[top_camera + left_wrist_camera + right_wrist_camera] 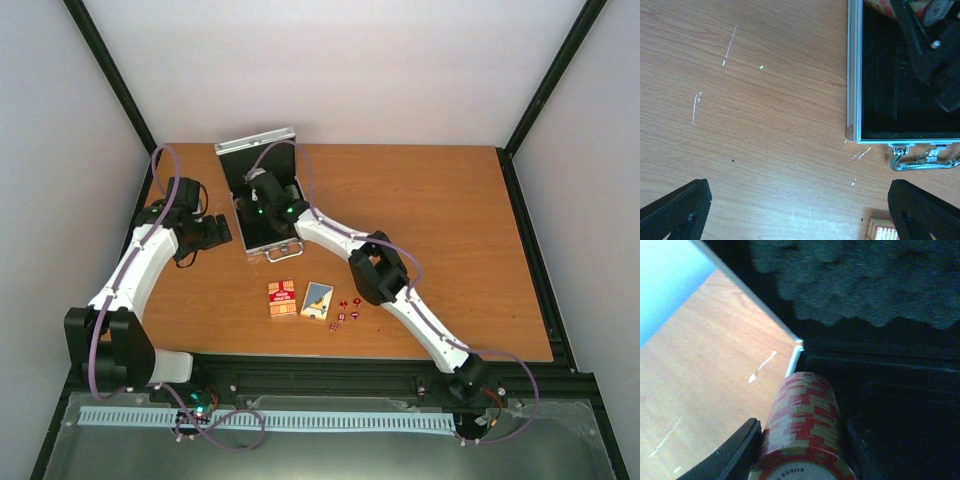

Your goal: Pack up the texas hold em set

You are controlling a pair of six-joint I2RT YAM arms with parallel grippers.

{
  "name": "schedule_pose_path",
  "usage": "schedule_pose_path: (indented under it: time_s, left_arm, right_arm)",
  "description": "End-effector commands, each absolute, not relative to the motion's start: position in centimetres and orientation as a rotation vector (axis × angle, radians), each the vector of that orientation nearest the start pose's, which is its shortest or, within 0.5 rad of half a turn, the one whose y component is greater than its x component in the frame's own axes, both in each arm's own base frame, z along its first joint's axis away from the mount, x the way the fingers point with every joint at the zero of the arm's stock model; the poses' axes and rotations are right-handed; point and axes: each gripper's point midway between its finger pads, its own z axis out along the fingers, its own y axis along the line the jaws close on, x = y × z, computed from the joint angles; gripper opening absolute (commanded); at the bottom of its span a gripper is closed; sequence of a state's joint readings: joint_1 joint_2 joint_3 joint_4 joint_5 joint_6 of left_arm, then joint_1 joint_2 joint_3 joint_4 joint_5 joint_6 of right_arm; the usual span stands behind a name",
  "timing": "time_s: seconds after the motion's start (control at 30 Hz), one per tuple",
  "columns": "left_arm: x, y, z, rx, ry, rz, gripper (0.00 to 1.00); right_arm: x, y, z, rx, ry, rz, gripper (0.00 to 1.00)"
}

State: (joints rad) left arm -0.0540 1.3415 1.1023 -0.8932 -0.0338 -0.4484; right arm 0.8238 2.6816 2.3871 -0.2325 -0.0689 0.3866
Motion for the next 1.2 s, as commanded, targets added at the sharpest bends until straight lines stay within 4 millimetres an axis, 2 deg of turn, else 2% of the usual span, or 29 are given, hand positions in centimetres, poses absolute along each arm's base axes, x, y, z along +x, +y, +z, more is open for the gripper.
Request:
schedule_pose_path:
  time_s: [0.0, 0.03, 0.1, 0.2, 0.3, 0.4, 0.53, 0.67, 0.77, 0.9, 1.0, 1.03, 1.07, 1.17]
  left_arm:
    - [31.6, -1.3, 15.4, -0.508, 2.636, -0.126, 1.00]
    - [31.6, -1.3, 15.4, -0.502, 2.637, -0.127, 1.00]
    - [31.6, -1.3, 15.4, -0.499, 2.637, -0.127, 1.00]
    - [31.7, -1.4, 15.4, -0.495, 2.636, -0.135, 1.00]
    - [31.8, -1.6, 15.3, -0.491, 2.639, -0.148, 1.00]
    - [31.8, -1.6, 15.3, -0.487, 2.638, -0.151, 1.00]
    - [31.7, -1.6, 15.2, -0.489, 2.637, -0.152, 1.00]
    - [31.7, -1.8, 15.1, -0.500, 2.634, -0.170, 1.00]
    - [31.8, -1.9, 14.9, -0.508, 2.634, -0.182, 1.00]
    - [31.7, -1.8, 14.3, -0.518, 2.649, -0.173, 1.00]
    - [31.7, -2.0, 14.0, -0.521, 2.658, -0.184, 1.00]
    - [31.8, -2.1, 14.0, -0.520, 2.659, -0.195, 1.00]
    - [31.9, -2.3, 14.0, -0.520, 2.658, -0.205, 1.00]
    - [32.0, -2.4, 14.0, -0.521, 2.654, -0.217, 1.00]
  right_arm:
    - [49.2, 54.9, 11.2, -0.443, 2.018, 0.702, 0.18]
    - [49.0, 55.1, 10.9, -0.452, 2.018, 0.694, 0.28]
    - [48.7, 55.3, 10.3, -0.462, 2.029, 0.697, 0.40]
    - [48.2, 55.2, 9.4, -0.469, 2.062, 0.681, 0.53]
    - [48.0, 55.2, 9.7, -0.489, 2.065, 0.671, 0.66]
    - [47.6, 55.3, 11.0, -0.538, 2.047, 0.679, 0.80]
    - [47.3, 54.6, 13.3, -0.571, 2.030, 0.637, 0.86]
    - [47.3, 52.5, 16.1, -0.567, 2.038, 0.550, 0.95]
    - [46.7, 50.0, 17.3, -0.578, 2.078, 0.463, 1.00]
    - [45.0, 45.8, 17.4, -0.624, 2.168, 0.289, 1.00]
    - [42.6, 40.8, 14.5, -0.652, 2.311, 0.111, 1.00]
    - [41.8, 38.9, 14.5, -0.636, 2.350, 0.068, 1.00]
    - [40.7, 36.8, 13.5, -0.633, 2.403, 0.012, 1.00]
    - [37.9, 31.0, 12.4, -0.567, 2.519, -0.045, 1.00]
